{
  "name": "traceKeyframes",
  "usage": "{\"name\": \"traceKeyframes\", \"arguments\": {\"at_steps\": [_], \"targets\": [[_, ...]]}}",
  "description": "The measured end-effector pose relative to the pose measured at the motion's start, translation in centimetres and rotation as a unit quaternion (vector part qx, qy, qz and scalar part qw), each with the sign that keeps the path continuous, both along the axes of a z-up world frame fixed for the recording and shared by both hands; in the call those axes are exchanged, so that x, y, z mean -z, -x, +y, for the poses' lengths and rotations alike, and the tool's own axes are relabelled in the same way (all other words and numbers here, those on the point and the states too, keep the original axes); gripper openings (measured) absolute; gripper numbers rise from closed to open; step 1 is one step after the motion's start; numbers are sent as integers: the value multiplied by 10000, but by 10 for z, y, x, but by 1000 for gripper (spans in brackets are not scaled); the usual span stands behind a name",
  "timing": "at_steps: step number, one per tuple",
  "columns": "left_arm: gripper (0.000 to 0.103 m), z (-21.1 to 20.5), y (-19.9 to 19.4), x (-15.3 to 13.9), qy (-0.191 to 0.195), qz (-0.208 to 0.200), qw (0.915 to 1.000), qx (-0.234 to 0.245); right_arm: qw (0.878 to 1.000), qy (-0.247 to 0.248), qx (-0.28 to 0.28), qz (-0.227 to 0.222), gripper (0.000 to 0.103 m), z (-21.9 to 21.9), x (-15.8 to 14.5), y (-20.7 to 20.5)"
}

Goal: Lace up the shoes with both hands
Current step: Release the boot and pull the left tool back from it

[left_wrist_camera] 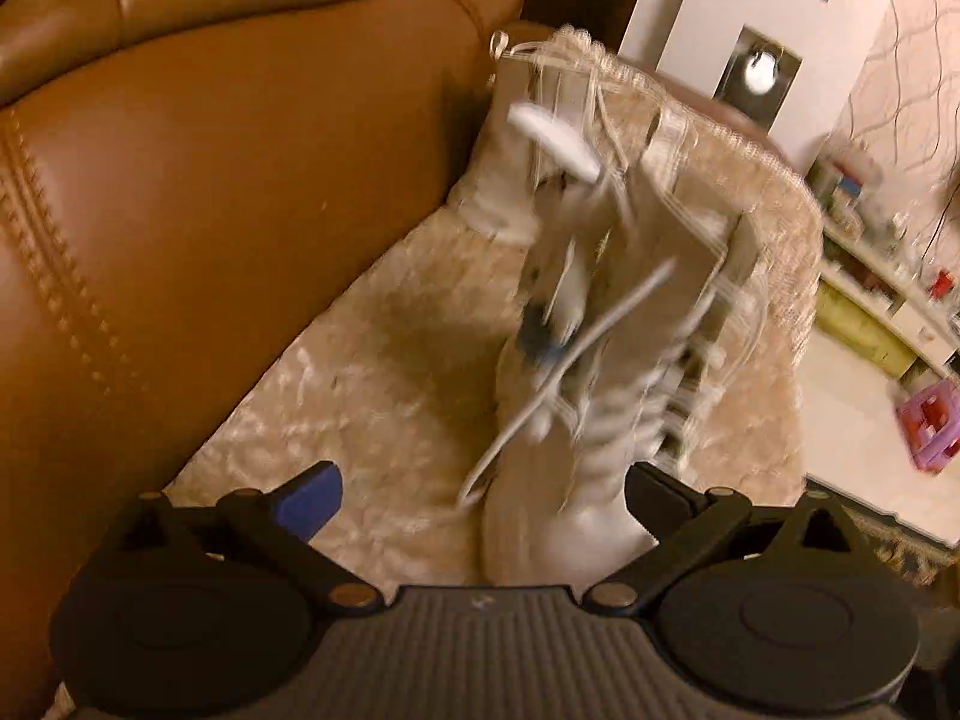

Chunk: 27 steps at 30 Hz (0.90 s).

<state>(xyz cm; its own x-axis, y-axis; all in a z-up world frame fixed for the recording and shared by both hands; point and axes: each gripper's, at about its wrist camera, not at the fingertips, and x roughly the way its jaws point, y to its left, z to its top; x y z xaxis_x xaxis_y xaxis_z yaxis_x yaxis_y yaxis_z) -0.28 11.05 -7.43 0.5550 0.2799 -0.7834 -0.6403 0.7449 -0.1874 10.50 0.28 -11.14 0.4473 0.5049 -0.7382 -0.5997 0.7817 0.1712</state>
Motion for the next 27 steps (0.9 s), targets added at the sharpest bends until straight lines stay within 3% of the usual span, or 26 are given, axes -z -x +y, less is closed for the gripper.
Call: {"name": "traceKeyframes", "arguments": {"at_steps": [9, 20, 27], "targets": [[103, -17, 8, 25, -92, 293, 9995, 123, 9983, 250, -389, -367, 84, 0, -10, 33], [103, -32, 11, 21, -449, 326, 9985, 46, 9976, 224, -397, -529, 84, -4, -15, 37], [103, -30, 13, 19, -271, 279, 9992, 52, 9971, 161, -448, -597, 84, -4, -17, 39]]}}
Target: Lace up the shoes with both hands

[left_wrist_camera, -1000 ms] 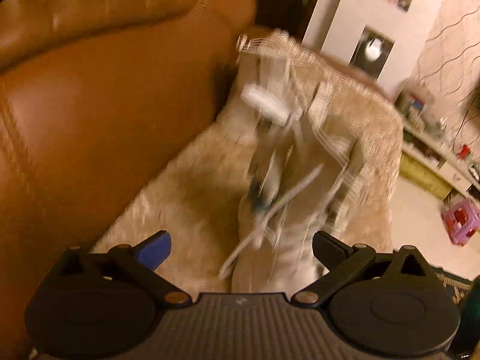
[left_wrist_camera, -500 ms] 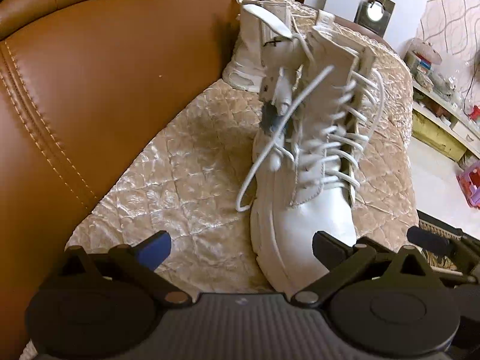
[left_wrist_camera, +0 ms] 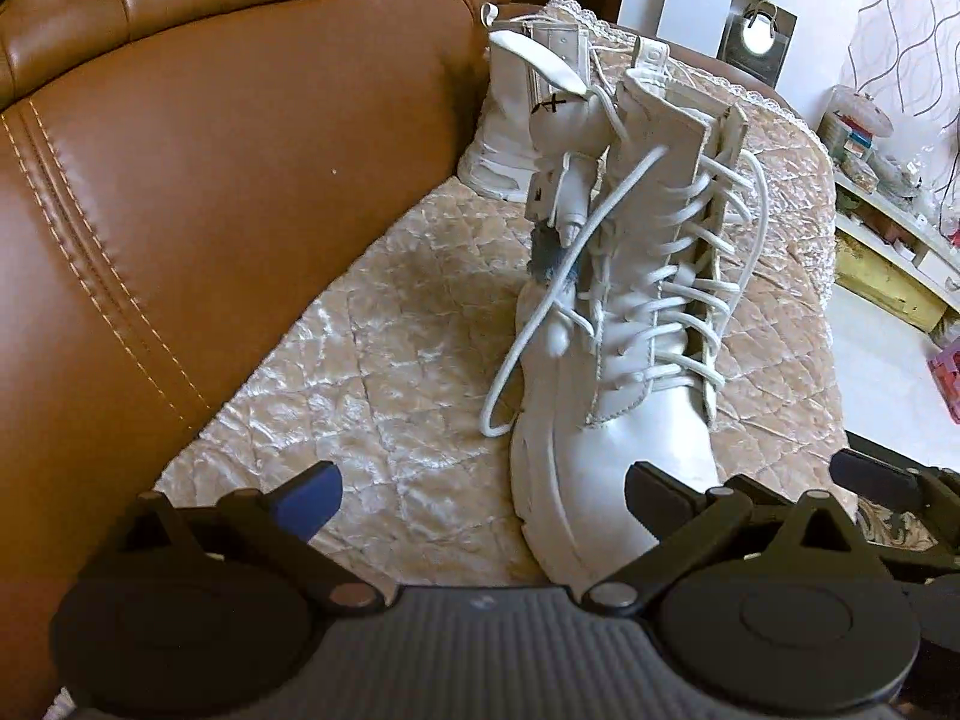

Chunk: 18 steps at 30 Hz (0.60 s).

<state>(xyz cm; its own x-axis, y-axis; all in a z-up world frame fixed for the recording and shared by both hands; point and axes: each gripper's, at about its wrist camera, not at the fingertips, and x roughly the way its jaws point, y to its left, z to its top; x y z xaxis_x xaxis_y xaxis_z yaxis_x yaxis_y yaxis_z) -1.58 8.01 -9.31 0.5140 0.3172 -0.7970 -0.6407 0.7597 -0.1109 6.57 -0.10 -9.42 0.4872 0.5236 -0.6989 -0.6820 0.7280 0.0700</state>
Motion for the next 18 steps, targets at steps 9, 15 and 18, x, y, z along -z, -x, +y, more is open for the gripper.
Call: {"name": "traceKeyframes", "arguments": {"at_steps": [9, 15, 18], "targets": [[103, -1, -1, 1, 57, 29, 9999, 89, 10000, 21, -64, 10, 84, 1, -1, 4], [103, 16, -11, 6, -221, 2, 9991, 369, 10000, -69, -32, 43, 84, -3, -3, 3], [103, 46, -16, 16, -223, -136, 9986, 458, 9999, -92, -6, 55, 84, -6, -6, 0]]}}
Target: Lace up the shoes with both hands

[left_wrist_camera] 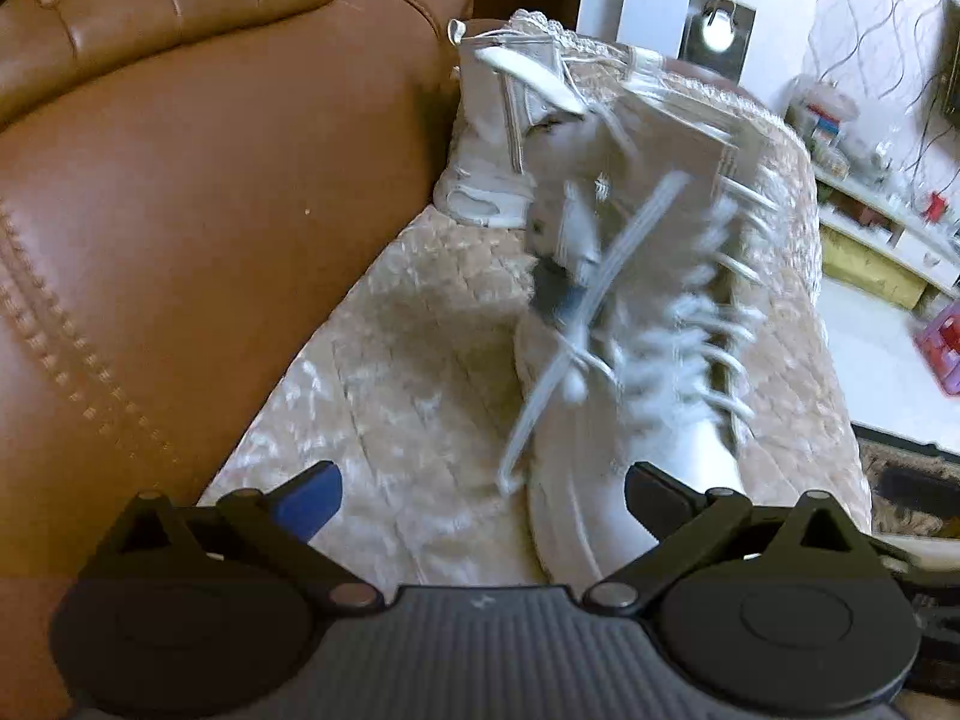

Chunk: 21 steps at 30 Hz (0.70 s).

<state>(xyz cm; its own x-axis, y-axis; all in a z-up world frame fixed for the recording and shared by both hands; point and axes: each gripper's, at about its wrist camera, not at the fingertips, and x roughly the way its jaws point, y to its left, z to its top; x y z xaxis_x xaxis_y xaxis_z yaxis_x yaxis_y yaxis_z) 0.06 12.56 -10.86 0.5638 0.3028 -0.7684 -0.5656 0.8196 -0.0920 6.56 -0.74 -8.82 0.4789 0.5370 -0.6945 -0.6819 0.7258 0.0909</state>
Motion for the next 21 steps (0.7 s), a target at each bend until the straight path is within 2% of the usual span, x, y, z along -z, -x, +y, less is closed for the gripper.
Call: {"name": "traceKeyframes", "arguments": {"at_steps": [3, 5, 7, 10, 13, 15, 17, 21], "targets": [[103, 26, -4, 4, 74, 84, 9999, -58, 9996, -106, -42, 269, 84, -9, -19, -6], [103, 34, -2, 3, 70, 9, 10000, 15, 9984, -262, -172, 474, 84, -22, -44, -8], [103, 42, 0, 5, 111, -29, 9999, 28, 9978, -224, -433, 455, 84, -35, -77, -5], [103, 55, 4, 16, 151, 79, 9998, -101, 9964, 6, -805, -253, 84, -55, -137, 17], [103, 59, 9, 25, 81, 319, 9993, -155, 9924, 268, -1042, -601, 85, -68, -172, 38], [103, 56, 16, 23, 31, 324, 9994, -140, 9916, 246, -1167, -507, 100, -72, -177, 47], [103, 46, 22, 14, -7, 220, 9997, -127, 9906, 82, -1270, -505, 102, -73, -170, 54], [103, 22, 30, -8, -83, -8, 9999, -127, 9928, -150, -1044, -570, 102, -59, -134, 55]]}}
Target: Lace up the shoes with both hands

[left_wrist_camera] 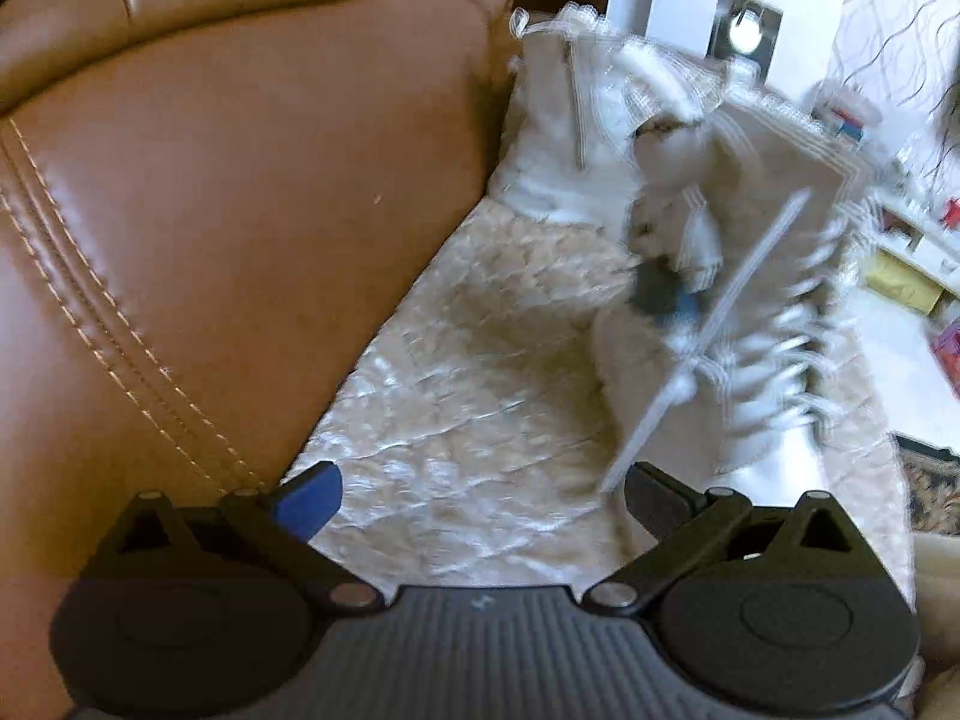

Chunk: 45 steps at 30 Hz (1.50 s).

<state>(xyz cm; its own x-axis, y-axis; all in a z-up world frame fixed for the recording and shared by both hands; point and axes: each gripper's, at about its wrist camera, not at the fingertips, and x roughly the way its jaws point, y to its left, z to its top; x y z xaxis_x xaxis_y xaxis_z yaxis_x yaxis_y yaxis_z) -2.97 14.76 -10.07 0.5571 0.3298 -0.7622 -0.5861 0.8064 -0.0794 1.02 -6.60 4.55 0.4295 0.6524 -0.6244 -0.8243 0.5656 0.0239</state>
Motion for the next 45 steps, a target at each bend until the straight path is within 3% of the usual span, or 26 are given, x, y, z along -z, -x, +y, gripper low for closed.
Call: {"name": "traceKeyframes", "arguments": {"at_steps": [10, 19, 30, 45], "targets": [[103, -50, 6, -44, -194, -278, 9994, -40, 9989, 25, 404, 219, 102, 23, 71, -13], [103, -75, 2, -35, -282, 34, 9996, -22, 9977, 67, 551, 392, 103, 40, 103, -38], [103, -80, -2, -23, -537, 331, 9976, -276, 9984, 82, 441, 336, 103, 60, 111, -48], [103, -88, -7, -16, -548, 458, 9970, -283, 9970, -19, 558, 541, 103, 54, 120, -53]]}}
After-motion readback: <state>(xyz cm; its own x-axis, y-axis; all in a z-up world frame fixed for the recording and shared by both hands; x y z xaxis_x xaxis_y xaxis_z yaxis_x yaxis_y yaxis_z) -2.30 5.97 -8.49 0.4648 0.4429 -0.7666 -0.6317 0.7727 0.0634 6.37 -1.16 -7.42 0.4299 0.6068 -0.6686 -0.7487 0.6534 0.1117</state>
